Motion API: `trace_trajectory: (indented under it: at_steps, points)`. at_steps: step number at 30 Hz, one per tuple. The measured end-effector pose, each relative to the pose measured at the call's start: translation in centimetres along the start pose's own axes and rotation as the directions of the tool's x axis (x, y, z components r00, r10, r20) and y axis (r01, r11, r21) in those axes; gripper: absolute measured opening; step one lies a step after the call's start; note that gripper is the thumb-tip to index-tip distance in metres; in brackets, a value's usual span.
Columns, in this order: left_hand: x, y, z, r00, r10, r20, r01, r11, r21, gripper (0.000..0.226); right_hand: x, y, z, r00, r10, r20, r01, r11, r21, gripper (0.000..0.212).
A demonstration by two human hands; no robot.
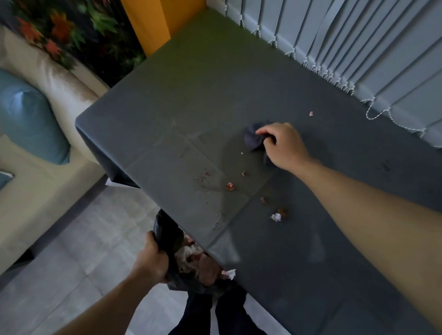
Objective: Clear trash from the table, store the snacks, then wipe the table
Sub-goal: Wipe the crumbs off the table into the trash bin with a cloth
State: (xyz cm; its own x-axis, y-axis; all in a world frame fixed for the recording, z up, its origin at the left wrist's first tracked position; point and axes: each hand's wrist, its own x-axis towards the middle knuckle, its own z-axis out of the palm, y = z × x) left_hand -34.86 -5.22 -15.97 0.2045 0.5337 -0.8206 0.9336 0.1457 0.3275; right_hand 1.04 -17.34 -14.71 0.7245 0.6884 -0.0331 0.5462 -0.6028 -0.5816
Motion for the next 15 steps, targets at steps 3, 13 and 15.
trace_trajectory:
  at_steps: [3, 13, 15]
  points:
    - [-0.2, 0.0, 0.2, 1.0, -0.003, 0.002, 0.003, 1.0, -0.002, 0.049, -2.0, -0.7, 0.6, 0.997, -0.062, 0.041, 0.062, 0.998, 0.023, 0.032]
    - [-0.3, 0.4, 0.4, 1.0, 0.011, 0.001, -0.011, 1.0, 0.022, 0.046, -2.8, 0.3, -1.9, 0.906, 0.233, -0.355, -0.127, 0.947, 0.296, 0.018]
    - [-0.2, 0.5, 0.4, 1.0, 0.014, -0.006, -0.014, 0.999, 0.03, 0.044, -0.7, 2.3, -3.1, 0.768, 0.347, -0.538, -0.216, 0.932, 0.293, 0.026]
